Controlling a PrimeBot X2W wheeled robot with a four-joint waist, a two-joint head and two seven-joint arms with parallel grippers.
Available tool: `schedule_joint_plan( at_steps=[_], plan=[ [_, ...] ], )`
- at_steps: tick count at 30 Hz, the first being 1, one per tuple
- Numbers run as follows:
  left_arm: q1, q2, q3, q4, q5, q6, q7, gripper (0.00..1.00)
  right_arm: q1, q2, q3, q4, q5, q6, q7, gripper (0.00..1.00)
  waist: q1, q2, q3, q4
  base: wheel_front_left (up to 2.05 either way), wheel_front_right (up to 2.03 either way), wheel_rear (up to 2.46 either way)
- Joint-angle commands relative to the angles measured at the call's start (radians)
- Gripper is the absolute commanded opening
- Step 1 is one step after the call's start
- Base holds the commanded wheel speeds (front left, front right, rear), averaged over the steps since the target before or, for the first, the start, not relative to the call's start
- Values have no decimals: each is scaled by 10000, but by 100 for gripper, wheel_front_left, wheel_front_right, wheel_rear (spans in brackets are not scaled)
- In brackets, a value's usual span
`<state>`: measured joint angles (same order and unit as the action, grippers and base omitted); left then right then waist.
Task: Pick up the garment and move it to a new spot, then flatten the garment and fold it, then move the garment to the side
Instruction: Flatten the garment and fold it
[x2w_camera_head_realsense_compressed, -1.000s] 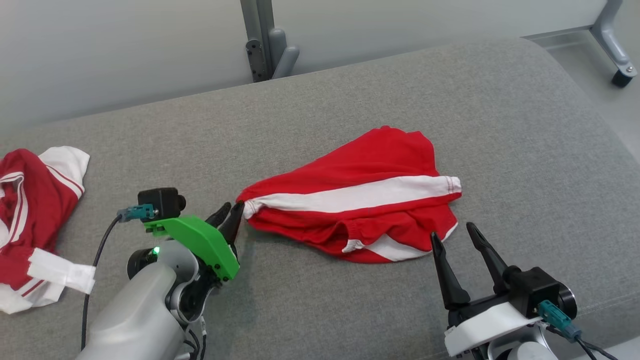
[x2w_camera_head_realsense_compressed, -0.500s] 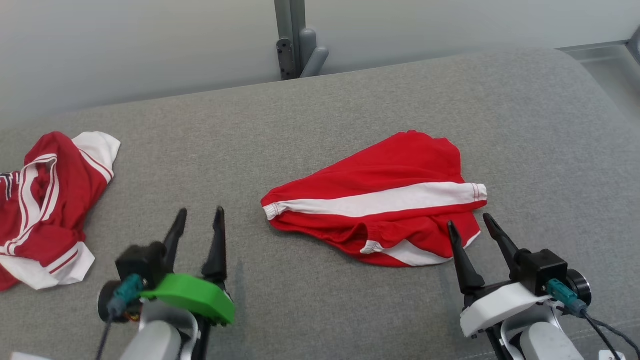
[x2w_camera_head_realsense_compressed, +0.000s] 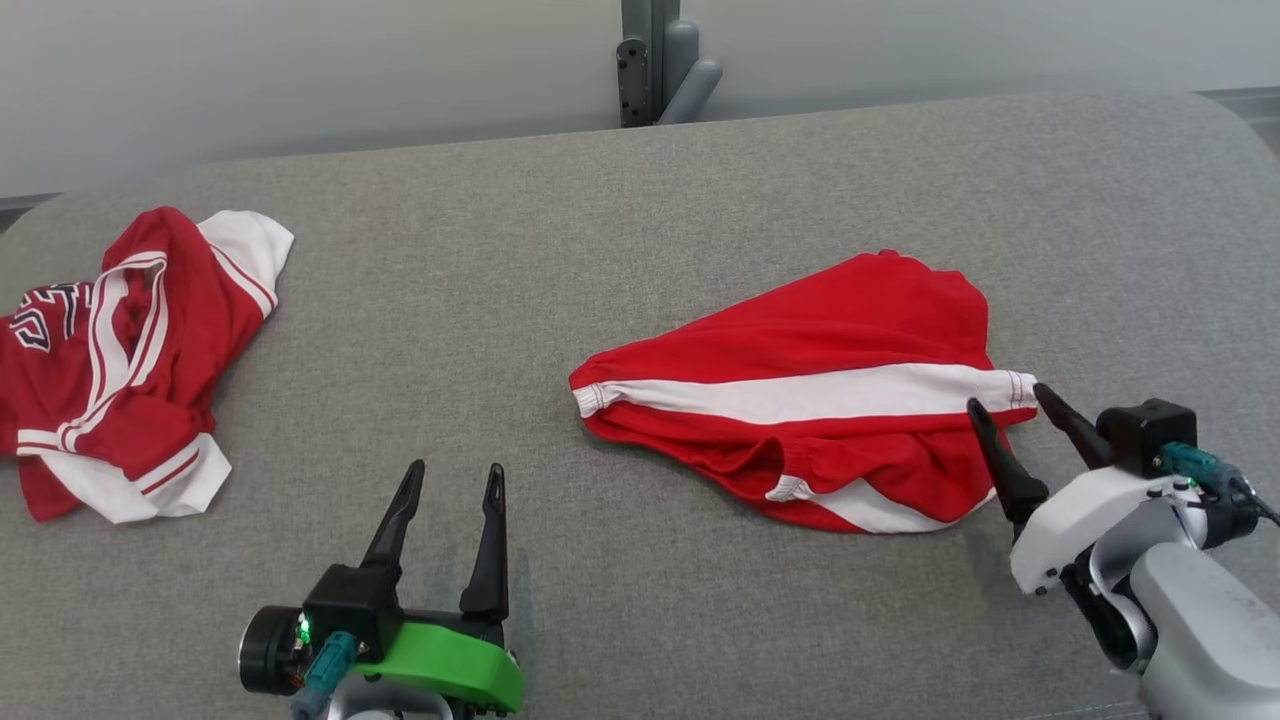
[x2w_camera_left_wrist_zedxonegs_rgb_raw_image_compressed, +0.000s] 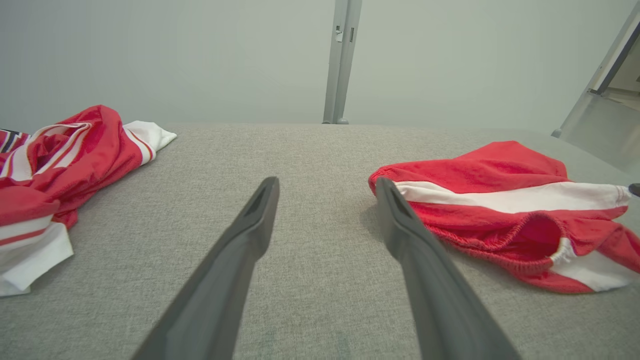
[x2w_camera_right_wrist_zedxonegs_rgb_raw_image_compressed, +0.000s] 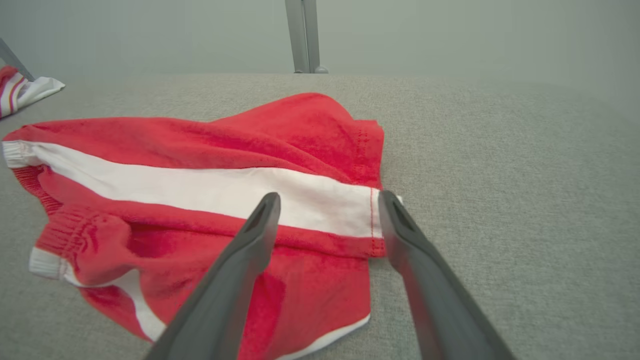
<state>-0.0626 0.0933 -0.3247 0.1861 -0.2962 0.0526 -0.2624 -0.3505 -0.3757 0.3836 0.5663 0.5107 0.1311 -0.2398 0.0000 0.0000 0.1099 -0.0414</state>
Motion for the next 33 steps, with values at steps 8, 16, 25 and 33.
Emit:
schedule_joint_plan(
  at_steps=[8, 16, 25, 33],
  plan=[
    [105, -239, 384, -113, 1138, -343, -17, 100, -923, -1181, 1060, 572, 1835, -6, 933, 100, 0, 0, 289, 297, 0, 0, 0],
    [249, -347, 548, 87, 1504, -599, -18, 100, -1208, -1471, 1674, 599, 3237, -6, 1716, 100, 0, 0, 255, 241, 0, 0, 0],
    [160, -400, 533, 281, 1682, -765, -18, 100, -1549, -1653, 2357, 815, 3937, -6, 1808, 30, 0, 0, 226, 253, 0, 0, 0],
    [100, -415, 654, 513, 1762, -852, -18, 100, -1836, -1825, 3175, 1019, 4118, -6, 1605, 0, 0, 0, 255, 231, 0, 0, 0]
  ],
)
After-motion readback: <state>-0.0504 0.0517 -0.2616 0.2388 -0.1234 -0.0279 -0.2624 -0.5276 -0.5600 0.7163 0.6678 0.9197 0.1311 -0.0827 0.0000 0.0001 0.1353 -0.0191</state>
